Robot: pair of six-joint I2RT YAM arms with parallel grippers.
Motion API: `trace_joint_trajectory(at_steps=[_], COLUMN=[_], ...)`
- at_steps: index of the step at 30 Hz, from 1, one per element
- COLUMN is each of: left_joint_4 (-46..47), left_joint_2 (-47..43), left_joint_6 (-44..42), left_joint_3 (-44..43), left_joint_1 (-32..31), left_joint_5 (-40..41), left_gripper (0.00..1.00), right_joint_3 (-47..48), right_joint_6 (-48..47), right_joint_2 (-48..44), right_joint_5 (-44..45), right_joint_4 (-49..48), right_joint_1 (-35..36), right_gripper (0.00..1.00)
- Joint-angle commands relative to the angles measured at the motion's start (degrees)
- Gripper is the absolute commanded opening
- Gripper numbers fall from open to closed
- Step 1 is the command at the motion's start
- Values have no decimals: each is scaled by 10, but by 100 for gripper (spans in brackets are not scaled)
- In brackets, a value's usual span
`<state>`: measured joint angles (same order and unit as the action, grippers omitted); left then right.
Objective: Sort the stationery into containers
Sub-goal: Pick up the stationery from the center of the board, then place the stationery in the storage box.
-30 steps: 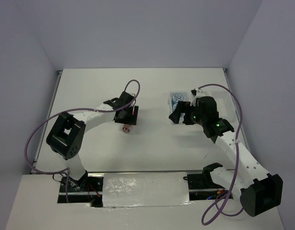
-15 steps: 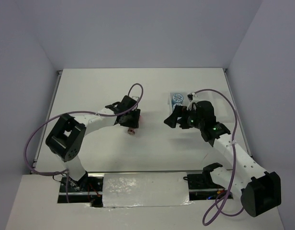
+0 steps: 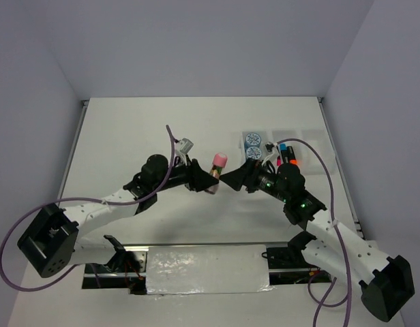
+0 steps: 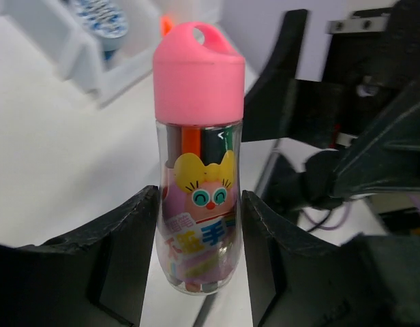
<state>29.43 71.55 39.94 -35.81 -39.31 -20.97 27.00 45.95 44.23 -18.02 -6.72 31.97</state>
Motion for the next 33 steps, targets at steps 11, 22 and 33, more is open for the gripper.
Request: trace_joint_trajectory(at_steps=[11,22,33], left_joint_4=[524,444,354], left_joint_2=[47,11,-40], left_joint_6=[195,139,81], left_joint_3=[73,74,70], left_joint_1=[-11,-15,-19], left_joint_5=[-151,-146,-137], left_gripper=[0,0,0], right_joint_3=[58,73,87], right_joint_6=[-6,-31,-32], right_joint_2=[24,-5,27], right_joint_5=[112,121,104], right_joint_4=[-57,-48,-79], right_joint_1=[112,112,111], right_gripper=[79,79,72])
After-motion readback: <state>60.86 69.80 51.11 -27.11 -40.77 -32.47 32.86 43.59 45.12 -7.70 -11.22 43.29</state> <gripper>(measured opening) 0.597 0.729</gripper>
